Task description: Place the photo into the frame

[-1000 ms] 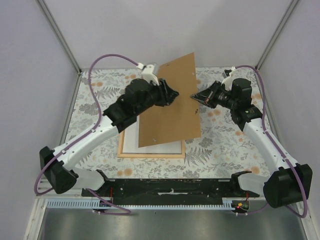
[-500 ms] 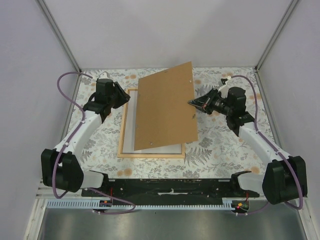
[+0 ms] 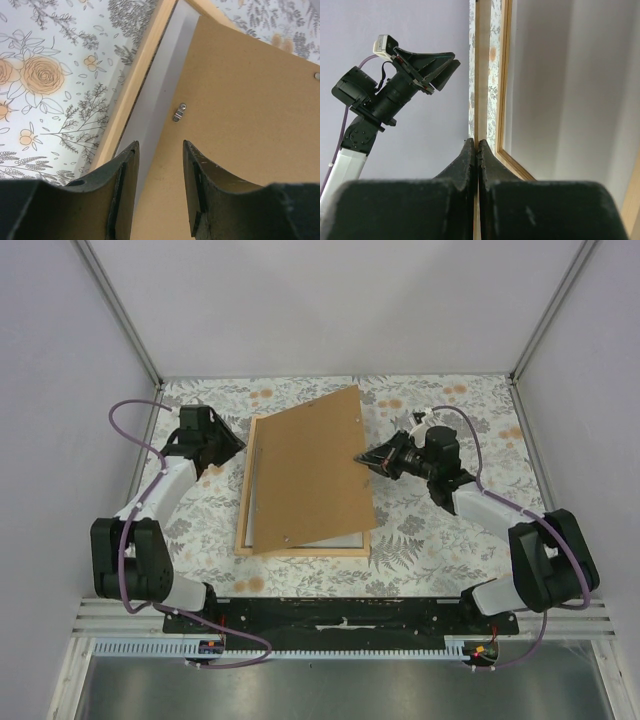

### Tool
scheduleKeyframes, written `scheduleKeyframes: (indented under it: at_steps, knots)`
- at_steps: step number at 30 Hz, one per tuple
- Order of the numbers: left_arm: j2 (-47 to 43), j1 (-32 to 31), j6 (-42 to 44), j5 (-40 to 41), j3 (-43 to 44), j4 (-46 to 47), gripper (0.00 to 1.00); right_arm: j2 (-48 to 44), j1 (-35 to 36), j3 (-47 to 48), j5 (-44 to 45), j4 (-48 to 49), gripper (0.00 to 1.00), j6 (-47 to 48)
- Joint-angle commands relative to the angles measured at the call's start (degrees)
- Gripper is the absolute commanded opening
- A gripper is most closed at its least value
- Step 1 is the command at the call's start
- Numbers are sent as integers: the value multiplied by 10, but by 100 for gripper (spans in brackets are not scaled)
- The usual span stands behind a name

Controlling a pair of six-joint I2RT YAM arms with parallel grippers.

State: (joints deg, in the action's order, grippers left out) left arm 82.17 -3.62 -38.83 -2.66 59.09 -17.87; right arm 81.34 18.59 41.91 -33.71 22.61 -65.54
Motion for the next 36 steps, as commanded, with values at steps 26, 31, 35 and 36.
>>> scheduleKeyframes:
  at_steps: [26,31,35,36]
  knots:
    - [51,20,-10,-46,-27,38,46,109,48,-3,59,218,0,-52]
    - [53,20,-11,-51,-28,42,46,119,50,3,62,219,0,-46]
    - [55,20,-12,-55,-29,42,45,129,50,8,62,227,0,-43]
    - [55,21,-12,-56,-30,44,45,131,51,7,62,231,0,-44]
